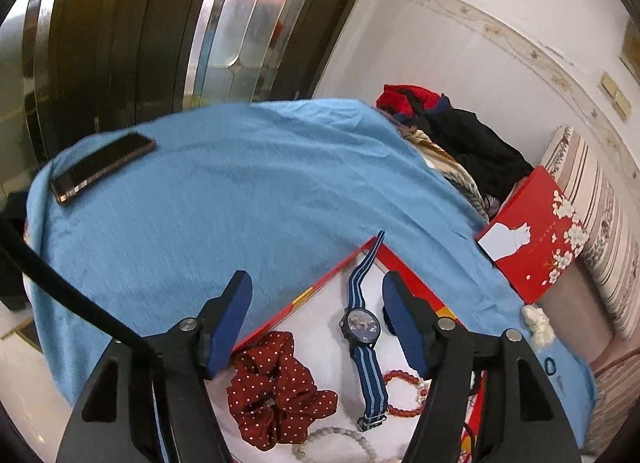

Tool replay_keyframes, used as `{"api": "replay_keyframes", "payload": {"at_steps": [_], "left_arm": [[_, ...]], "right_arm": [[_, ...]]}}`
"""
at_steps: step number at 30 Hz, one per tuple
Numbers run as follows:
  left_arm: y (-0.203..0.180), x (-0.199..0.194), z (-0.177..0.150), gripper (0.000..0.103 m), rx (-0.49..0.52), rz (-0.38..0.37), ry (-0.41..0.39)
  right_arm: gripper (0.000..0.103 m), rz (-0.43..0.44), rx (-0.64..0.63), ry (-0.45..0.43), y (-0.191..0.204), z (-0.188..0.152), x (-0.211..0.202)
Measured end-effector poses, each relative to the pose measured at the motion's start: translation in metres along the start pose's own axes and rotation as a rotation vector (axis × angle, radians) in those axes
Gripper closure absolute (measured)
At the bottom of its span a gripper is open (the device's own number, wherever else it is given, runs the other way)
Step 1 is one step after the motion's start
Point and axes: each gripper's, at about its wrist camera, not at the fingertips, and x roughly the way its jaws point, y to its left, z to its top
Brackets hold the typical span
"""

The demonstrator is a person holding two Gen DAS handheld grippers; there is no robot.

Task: Organize jewelry

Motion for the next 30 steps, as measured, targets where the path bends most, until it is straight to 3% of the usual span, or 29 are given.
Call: {"api": "replay_keyframes", "payload": {"at_steps": [7, 10, 16, 18, 20, 23, 30], "left_arm": [[-0.024, -0.009, -0.008, 0.033, 0.095, 0.040, -0.051], [-0.039, -0.020, -0.013, 0.029, 0.143, 0.087, -0.120], [-0.075, -0.072, -0.034, 0.007, 0.252, 0.205, -0.393], [-0.083, -0.092, -0.042, 0.000, 0.269, 0.212, -0.468], [-0.091, -0.114, -0.054, 0.000, 0.292, 0.209, -0.536], [-0.101, -0.143, -0.075, 0.000, 0.326, 0.227, -0.538], [-0.103, -0.204, -0.135, 0.000, 0.307, 0.161, -0.497]], "right_arm": [[0.043, -0.017, 0.049, -0.121, -0.019, -0.015, -0.047], [0.042, -0.059, 0.086, -0.148, -0.036, -0.031, -0.064], [0.042, -0.133, 0.205, -0.154, -0.081, -0.080, -0.094], [0.042, -0.152, 0.262, -0.162, -0.098, -0.099, -0.106], [0.042, -0.164, 0.304, -0.177, -0.110, -0.114, -0.117], [0.042, -0.206, 0.331, -0.206, -0.122, -0.133, -0.135], [0.042, -0.256, 0.313, -0.266, -0.122, -0.155, -0.159]]}}
